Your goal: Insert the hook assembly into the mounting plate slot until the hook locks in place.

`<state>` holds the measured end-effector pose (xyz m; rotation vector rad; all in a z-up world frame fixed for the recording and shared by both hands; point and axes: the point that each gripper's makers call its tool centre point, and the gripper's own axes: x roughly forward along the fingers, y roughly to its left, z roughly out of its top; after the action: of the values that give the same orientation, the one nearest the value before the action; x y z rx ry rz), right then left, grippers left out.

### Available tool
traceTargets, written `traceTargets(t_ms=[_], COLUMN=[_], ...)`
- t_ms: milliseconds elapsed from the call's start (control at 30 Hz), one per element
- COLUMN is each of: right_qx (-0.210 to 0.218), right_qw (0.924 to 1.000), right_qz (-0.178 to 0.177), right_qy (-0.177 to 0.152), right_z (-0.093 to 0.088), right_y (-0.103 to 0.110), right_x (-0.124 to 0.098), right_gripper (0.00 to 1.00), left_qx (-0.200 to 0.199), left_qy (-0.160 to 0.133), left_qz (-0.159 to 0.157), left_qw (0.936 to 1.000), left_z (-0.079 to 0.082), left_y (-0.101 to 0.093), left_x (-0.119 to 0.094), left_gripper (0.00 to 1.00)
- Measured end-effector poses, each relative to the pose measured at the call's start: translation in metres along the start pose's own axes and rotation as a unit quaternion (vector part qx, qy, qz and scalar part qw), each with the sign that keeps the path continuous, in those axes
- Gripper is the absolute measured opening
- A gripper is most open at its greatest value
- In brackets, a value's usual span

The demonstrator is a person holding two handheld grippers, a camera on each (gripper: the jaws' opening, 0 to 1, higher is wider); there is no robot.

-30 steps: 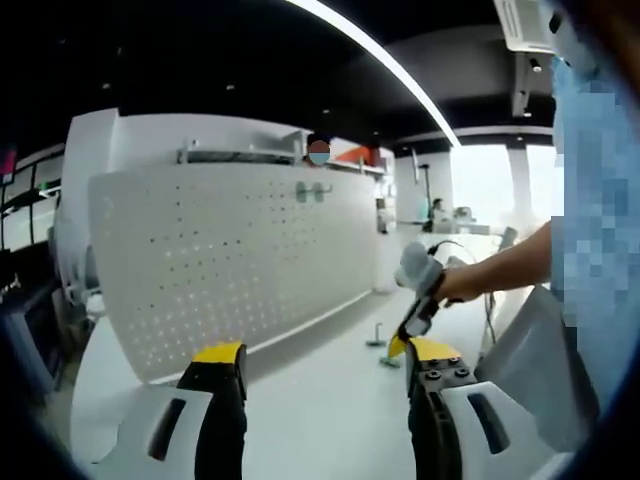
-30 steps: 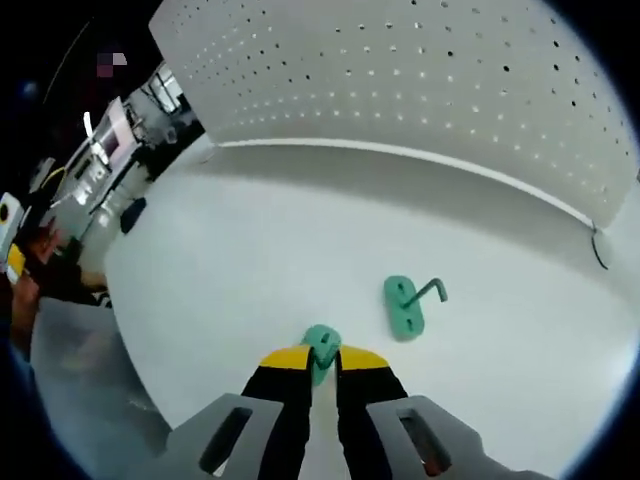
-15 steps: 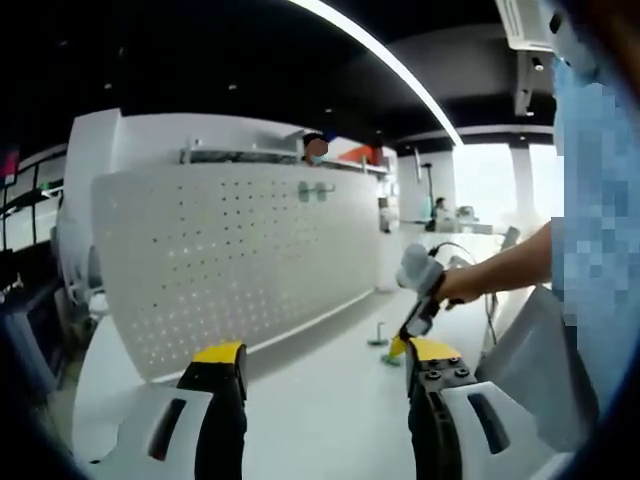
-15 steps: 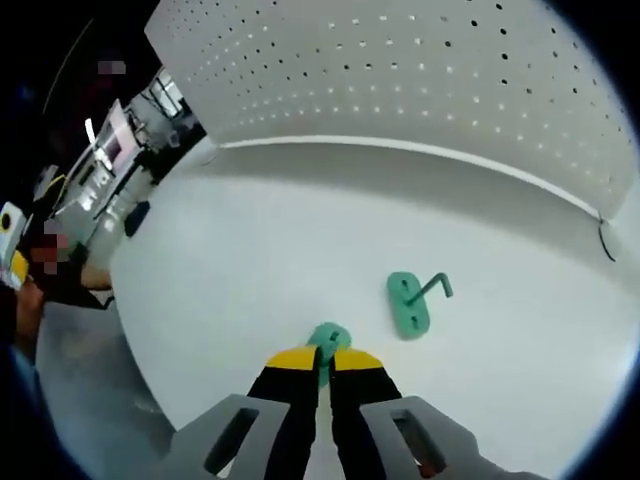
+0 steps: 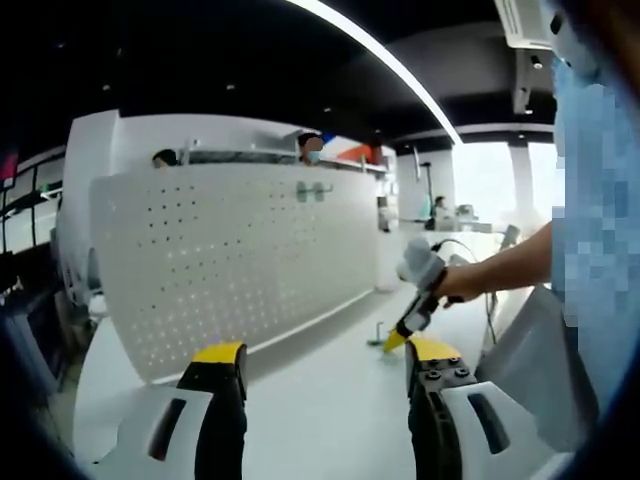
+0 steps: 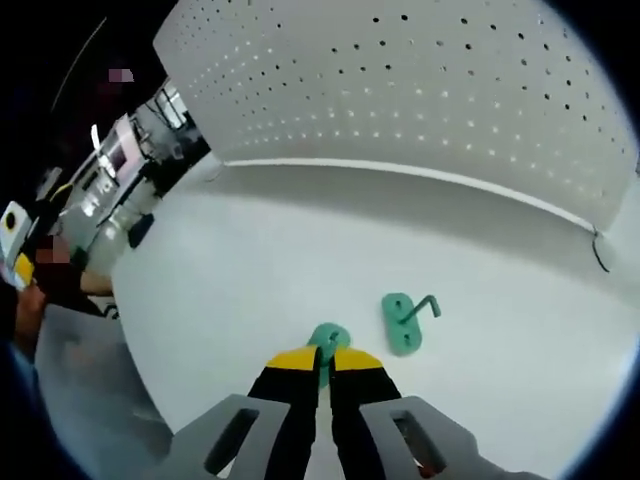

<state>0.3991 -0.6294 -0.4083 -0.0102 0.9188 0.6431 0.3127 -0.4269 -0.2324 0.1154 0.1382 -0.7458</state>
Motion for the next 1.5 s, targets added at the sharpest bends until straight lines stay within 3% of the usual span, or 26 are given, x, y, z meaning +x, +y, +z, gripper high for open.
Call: traceTargets(t_ms=[467, 867, 1100, 1200, 1433, 1500], right_qx=[-0.039, -0.072, -0.091, -0.098, -0.109, -0.118], right_qw=[0.996, 0.9852, 0.97, 0.9601, 0.9442, 0.9361], right_qz=[-0.027, -0.048, -0.075, -0.088, -0.105, -0.111], right_qy=[-0.076, -0.148, -0.212, -0.247, -0.293, -0.312], right_z=[0.04, 0.077, 0.109, 0.127, 0.152, 0.161], right_y=[0.002, 0.008, 0.005, 0.003, 0.005, 0.009], right_x=[-0.033, -0.066, -0.099, -0.118, -0.148, -0.16], right_gripper=[0.01, 0.01, 0.01, 0.01, 0.01, 0.01], left_qx=[0.017, 0.028, 0.034, 0.037, 0.041, 0.04], left_qy=[-0.001, 0.003, 0.002, 0.001, -0.003, -0.004], left_qz=[-0.013, -0.021, -0.023, -0.026, -0.026, -0.025], left_qw=[0.9998, 0.9994, 0.9992, 0.999, 0.9988, 0.9989], left_z=[0.014, 0.016, 0.02, 0.021, 0.025, 0.026], left_y=[-0.003, -0.011, -0.012, -0.014, -0.016, -0.016], left_x=[0.005, 0.007, 0.009, 0.01, 0.009, 0.008], left_gripper=[0.66, 0.66, 0.66, 0.66, 0.66, 0.66])
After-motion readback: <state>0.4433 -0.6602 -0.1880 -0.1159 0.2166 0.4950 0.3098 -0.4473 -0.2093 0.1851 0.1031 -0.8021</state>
